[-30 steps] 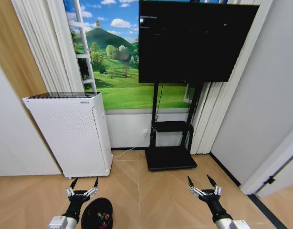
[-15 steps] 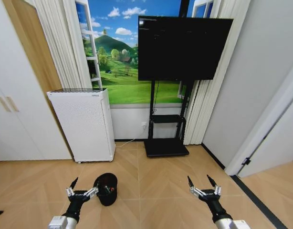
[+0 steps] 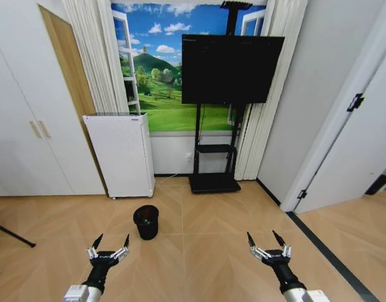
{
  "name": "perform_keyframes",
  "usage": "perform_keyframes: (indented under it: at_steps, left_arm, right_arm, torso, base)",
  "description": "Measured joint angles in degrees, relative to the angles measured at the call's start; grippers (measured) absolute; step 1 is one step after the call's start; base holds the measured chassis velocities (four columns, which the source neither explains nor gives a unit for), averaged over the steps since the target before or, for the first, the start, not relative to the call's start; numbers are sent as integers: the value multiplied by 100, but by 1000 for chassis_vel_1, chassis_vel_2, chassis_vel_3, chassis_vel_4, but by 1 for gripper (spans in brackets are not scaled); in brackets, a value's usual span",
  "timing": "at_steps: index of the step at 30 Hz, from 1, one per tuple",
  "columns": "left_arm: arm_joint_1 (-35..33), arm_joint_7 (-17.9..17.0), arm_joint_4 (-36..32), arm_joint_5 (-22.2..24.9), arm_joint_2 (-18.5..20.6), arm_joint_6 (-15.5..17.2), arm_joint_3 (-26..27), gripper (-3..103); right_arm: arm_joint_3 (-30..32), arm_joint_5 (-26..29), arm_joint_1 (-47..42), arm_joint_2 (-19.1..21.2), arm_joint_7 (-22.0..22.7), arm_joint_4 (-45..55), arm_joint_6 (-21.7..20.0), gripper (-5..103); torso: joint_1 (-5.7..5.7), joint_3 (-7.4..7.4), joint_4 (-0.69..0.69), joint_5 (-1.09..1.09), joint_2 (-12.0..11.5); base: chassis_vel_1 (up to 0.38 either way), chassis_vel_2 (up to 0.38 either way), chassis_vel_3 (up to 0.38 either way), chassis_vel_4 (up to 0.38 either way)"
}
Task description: Pick up the trash bin and place the garbage on the floor into it.
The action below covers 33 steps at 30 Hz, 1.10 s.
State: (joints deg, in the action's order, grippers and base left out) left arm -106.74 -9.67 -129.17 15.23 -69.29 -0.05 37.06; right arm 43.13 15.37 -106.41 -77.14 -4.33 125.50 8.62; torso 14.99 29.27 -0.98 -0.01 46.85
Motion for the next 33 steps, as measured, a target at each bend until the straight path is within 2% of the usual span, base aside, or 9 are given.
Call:
perform_keyframes:
  at_steps: [4,6,10,12,14,15,20,24,33]
  left_arm:
    - [0,0,-1,0,0,0,0,100]
    - [-1,0,0,0,0,0,0,100]
    - [-3,-2,0,0,0,0,0,100]
    - [-1,-1,0,0,0,0,0,100]
    - [1,0,0,0,0,0,0,100]
    - [1,1,0,0,0,1,-1,100]
    - [2,0,0,0,0,1,0,100]
    - [1,0,0,0,0,0,0,100]
    - [0,0,0,0,0,0,0,100]
  right_arm:
    - [0,0,0,0,0,0,0,100]
    - [0,0,-2,0,1,0,0,100]
    - [0,0,-2,0,0,0,0,100]
    - [0,0,-3,0,0,0,0,100]
    - [1,0,-3,0,1,0,0,100]
    - [1,0,-1,0,0,0,0,100]
    - [-1,0,3,0,0,0,0,100]
    - [-1,0,2,0,0,0,0,100]
    - [-1,0,1,0,0,0,0,100]
  torso:
    - [-3,-2,-1,5,0]
    - [-3,-1,-1,-1,-1]
    - [-5,-3,4,2,1]
    - [-5,-3,-5,0,0]
    - [-4,-2,-7,4,0]
    - [-2,-1,-1,2,-2]
    - [3,1,4,2,-5]
    - [2,0,-1,1,-5]
    - [-2,-1,0,1,-4]
  base:
    - [355,-333,-359,354]
    - [343,-313,-305,356]
    - [213,-141,-214,205]
    - [20,-41,-125,60]
    - [-19,-74,-30,8]
    - [-85,28,45,3]
    - [-50,50,102,-36]
    - [0,0,0,0]
    - [0,0,0,0]
